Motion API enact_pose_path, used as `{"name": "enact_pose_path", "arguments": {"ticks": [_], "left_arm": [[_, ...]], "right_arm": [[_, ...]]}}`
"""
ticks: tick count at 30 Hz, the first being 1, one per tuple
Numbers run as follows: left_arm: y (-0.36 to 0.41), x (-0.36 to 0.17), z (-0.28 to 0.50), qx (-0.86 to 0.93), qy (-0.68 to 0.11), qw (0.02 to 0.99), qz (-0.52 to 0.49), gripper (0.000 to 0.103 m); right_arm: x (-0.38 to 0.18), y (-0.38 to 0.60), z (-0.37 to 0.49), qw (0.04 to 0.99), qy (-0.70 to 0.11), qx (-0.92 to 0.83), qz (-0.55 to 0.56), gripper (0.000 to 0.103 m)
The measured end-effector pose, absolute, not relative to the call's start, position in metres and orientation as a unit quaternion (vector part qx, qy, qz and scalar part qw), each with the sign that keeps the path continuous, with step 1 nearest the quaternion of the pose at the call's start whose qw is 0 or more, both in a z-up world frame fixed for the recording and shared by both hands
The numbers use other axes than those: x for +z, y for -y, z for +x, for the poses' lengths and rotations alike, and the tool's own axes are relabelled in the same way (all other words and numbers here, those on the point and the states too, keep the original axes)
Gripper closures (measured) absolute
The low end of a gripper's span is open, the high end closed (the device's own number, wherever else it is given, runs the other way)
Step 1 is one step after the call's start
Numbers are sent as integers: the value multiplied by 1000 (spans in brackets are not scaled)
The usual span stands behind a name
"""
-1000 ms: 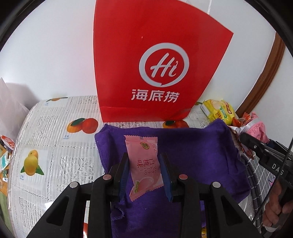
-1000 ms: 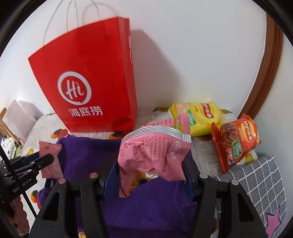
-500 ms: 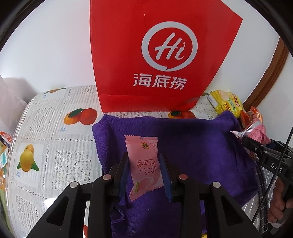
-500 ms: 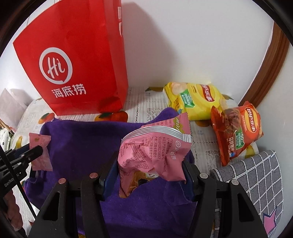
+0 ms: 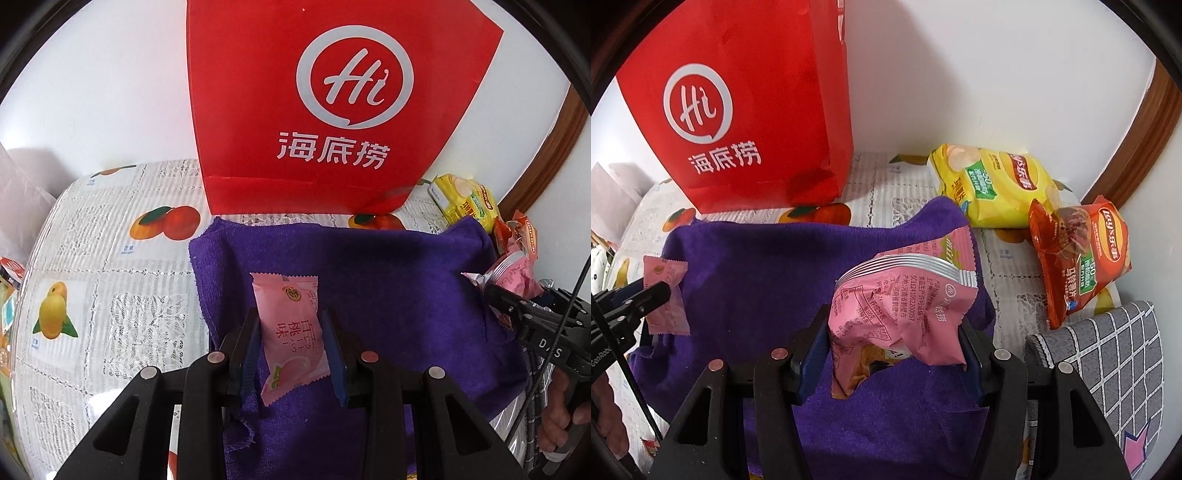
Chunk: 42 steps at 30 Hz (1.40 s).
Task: Organize snacks
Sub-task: 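Lift both held snacks and carry them over the purple towel, then open right tool onto the towel while left tool releases its candy packet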
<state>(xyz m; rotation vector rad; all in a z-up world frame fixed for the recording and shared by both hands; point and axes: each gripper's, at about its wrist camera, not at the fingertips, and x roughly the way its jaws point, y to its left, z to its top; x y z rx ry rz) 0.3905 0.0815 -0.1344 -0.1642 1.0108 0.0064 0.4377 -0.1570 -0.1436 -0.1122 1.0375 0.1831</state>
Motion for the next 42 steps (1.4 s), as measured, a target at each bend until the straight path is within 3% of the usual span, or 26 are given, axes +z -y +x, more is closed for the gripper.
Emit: {"name": "enact_pose_path", "arguments": {"ticks": [16, 23, 42], "left_arm": [[-79, -139, 393, 3, -493, 867, -73, 72], [-81, -141, 394, 2, -497, 864, -76, 72], [-76, -137, 393, -50, -481, 867, -117, 72]], "right_arm": [[-155, 146, 443, 849, -513, 98, -73, 40], [-152, 143, 443, 855, -502, 110, -71, 21], [-117, 142, 427, 883, -451, 111, -61, 20]]}}
